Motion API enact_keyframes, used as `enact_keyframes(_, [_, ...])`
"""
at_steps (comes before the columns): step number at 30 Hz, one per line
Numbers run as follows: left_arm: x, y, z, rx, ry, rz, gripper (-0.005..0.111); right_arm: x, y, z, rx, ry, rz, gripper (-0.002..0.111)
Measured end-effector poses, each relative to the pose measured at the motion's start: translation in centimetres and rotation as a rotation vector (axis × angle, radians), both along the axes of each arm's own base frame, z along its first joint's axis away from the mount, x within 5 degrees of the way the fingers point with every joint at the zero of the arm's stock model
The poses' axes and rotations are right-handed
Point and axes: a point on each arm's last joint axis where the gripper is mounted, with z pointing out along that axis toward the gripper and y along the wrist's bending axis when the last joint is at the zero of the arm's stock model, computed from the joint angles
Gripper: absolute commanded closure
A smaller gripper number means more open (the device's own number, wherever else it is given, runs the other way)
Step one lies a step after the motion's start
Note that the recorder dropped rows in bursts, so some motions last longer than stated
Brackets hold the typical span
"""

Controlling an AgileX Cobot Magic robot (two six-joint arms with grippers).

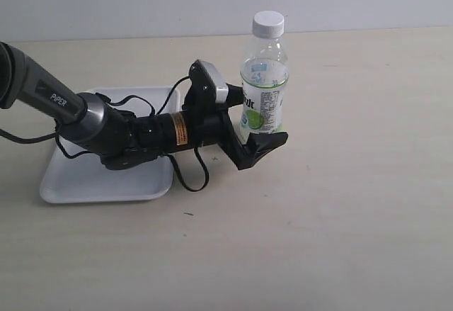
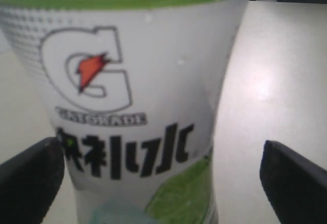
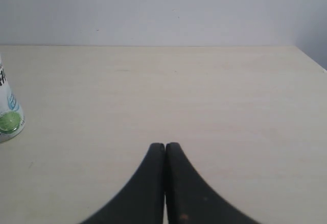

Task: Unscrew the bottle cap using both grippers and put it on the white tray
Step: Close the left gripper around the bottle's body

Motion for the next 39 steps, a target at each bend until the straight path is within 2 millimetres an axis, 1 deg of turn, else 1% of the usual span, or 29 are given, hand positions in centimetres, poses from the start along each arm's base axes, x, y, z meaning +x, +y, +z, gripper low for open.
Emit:
enact_keyframes(5, [0.3,0.1,-0.1,-0.001,0.017,0.049,0.002,0.0,0.0,0.0,0.0,0.0,0.0,0.108])
enact_keyframes(10, [0.7,0.0,0.2,-0.013,0.014,0.056,0.002,0.0,0.0,0.0,0.0,0.0,0.0,0.108])
enact_keyframes(15, [0.9,-0.2,-0.5,-0.016,0.028,0.058,0.002,0.0,0.0,0.0,0.0,0.0,0.0,0.108])
enact_keyframes(19, [0.8,-0.6,-0.9,-0.009,0.039,0.054,0.002,0.0,0.0,0.0,0.0,0.0,0.0,0.108])
enact_keyframes(28, [0.8,-0.8,-0.8,-0.011,0.039,0.049,0.002,0.0,0.0,0.0,0.0,0.0,0.0,0.108])
enact_keyframes(37, [0.7,-1.7,-0.5,-0.021,0.026,0.039,0.002,0.0,0.0,0.0,0.0,0.0,0.0,0.108])
enact_keyframes(39, [0.7,-1.8,-0.6,-0.02,0.028,0.038,0.003,0.0,0.0,0.0,0.0,0.0,0.0,0.108])
